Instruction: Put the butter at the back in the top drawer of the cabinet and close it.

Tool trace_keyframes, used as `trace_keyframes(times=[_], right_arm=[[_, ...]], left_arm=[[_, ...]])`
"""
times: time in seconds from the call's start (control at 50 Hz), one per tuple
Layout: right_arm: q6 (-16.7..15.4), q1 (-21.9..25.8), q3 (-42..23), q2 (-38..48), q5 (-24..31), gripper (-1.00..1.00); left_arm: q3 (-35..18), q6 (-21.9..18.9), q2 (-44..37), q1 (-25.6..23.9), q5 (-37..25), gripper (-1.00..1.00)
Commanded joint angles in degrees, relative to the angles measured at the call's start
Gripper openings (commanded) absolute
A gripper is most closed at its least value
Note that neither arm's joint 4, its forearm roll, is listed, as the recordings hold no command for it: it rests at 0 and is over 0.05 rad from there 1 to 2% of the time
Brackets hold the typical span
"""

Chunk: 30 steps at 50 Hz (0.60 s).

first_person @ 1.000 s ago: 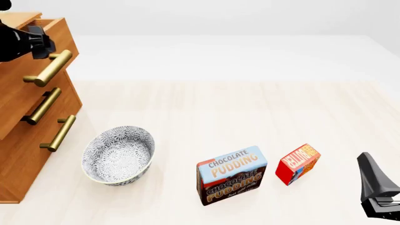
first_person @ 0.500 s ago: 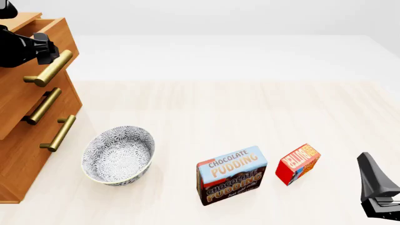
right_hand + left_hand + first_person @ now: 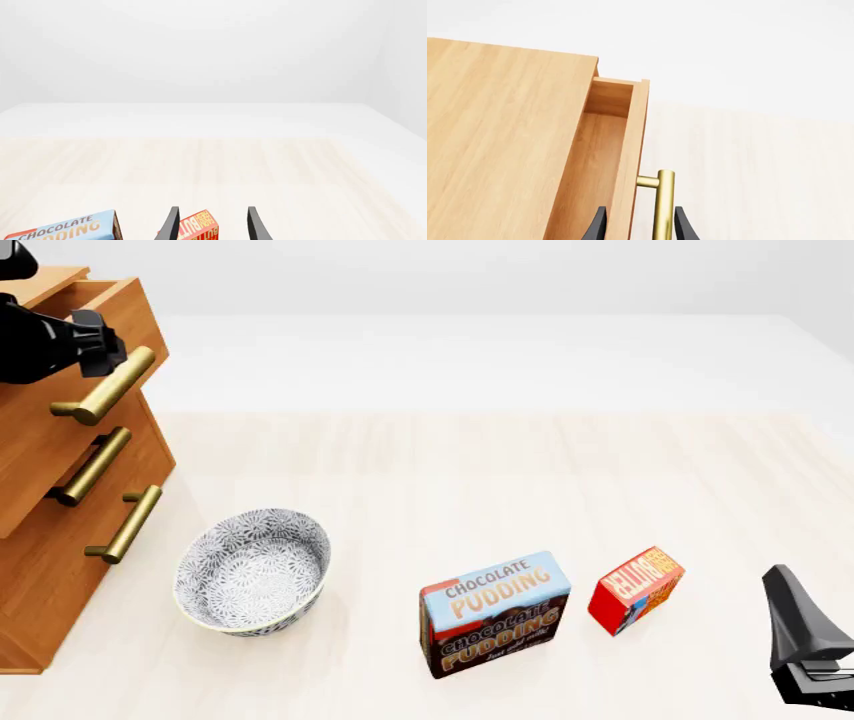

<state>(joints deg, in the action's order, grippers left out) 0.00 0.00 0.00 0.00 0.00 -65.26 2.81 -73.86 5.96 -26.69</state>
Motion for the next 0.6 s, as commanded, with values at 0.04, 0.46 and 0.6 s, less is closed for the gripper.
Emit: trace_keyframes(times=[0.04, 0.46, 0.6], right_arm=[[0.00, 0.00, 0.00, 0.00, 0.00, 1.00], [0.00, 0.00, 0.00, 0.00, 0.00, 1.00], [0.00, 0.00, 0.00, 0.00, 0.00, 1.00]], left_arm=[[0.80, 0.08, -2.81, -0.92, -0.18, 1.00], [0.09, -0.09, -5.20, -1.78, -0.96, 1.00], [-0.15, 0.35, -5.47, -2.23, -1.04, 1.00]])
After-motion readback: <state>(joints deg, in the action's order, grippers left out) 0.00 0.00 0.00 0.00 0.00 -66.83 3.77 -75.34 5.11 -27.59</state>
